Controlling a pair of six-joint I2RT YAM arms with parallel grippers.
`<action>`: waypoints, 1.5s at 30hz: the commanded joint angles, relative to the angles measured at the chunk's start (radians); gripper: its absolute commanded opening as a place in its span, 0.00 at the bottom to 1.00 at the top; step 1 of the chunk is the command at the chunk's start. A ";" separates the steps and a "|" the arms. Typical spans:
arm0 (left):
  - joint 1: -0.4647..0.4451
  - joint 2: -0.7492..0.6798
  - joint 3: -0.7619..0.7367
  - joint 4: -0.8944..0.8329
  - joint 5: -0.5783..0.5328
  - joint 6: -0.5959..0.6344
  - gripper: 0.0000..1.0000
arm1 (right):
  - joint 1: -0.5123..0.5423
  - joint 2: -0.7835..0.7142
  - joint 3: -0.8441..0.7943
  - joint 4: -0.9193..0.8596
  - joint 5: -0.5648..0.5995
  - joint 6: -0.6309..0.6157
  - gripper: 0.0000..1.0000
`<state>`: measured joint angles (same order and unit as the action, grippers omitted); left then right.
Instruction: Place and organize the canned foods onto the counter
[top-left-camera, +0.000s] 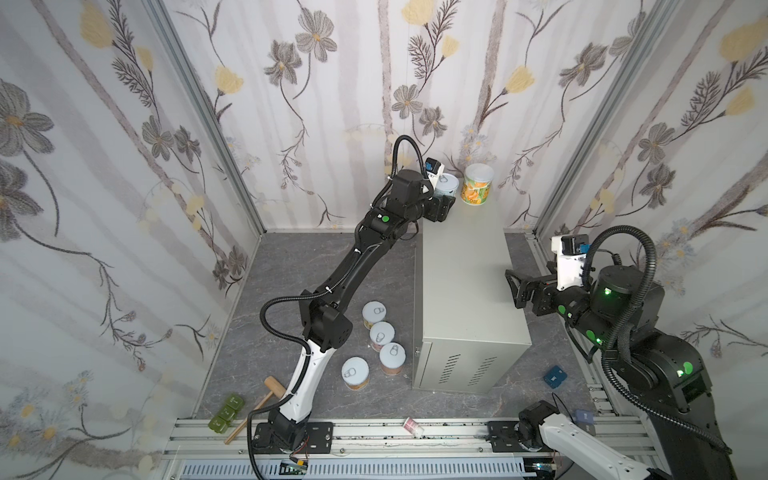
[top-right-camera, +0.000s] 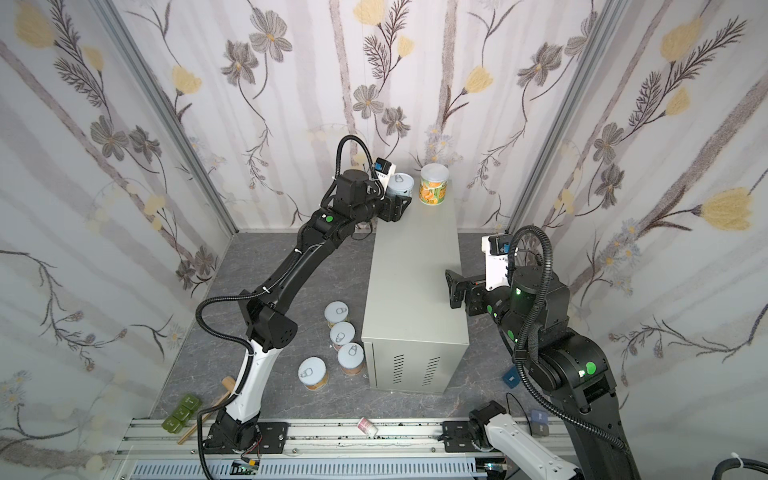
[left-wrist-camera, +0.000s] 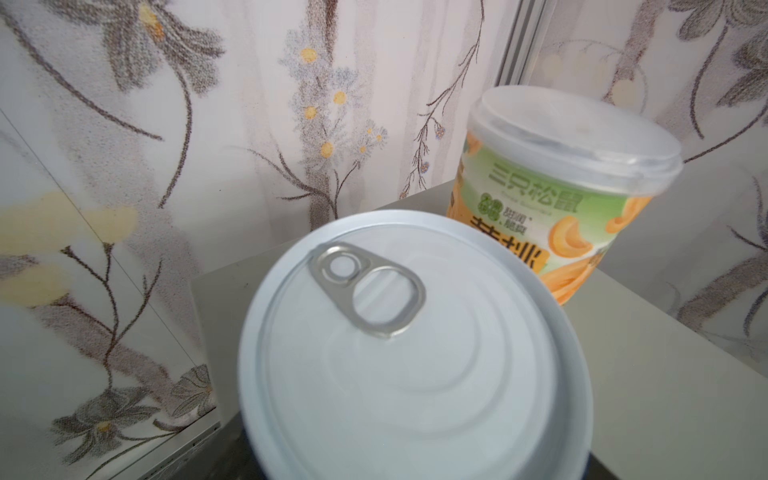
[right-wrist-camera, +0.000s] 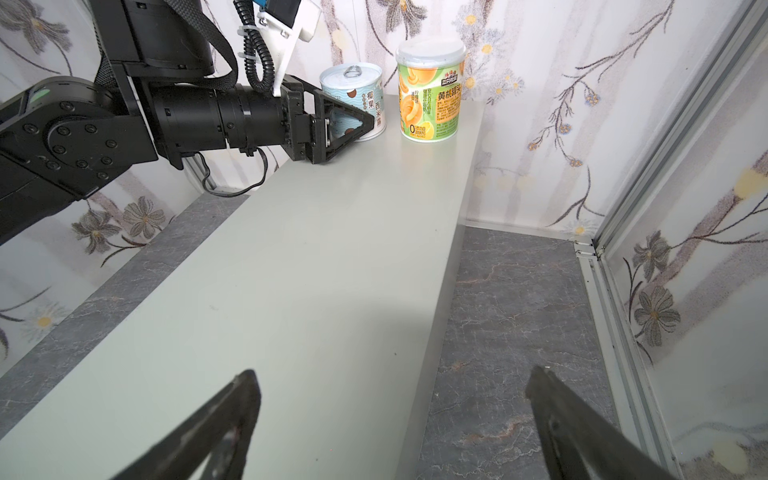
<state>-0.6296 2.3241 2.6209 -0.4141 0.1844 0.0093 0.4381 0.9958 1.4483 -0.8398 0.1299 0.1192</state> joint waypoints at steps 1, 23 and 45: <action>0.004 0.016 0.018 0.039 -0.002 0.013 0.78 | 0.001 0.000 0.000 0.039 0.007 -0.011 1.00; 0.013 0.044 0.018 0.075 0.024 0.002 0.79 | 0.001 -0.002 -0.020 0.057 -0.013 -0.013 1.00; 0.017 0.049 0.024 0.078 0.038 0.000 0.81 | 0.000 -0.019 -0.023 0.049 -0.012 -0.010 1.00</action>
<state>-0.6163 2.3650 2.6377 -0.3225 0.2111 0.0147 0.4381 0.9760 1.4261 -0.8143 0.1287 0.1112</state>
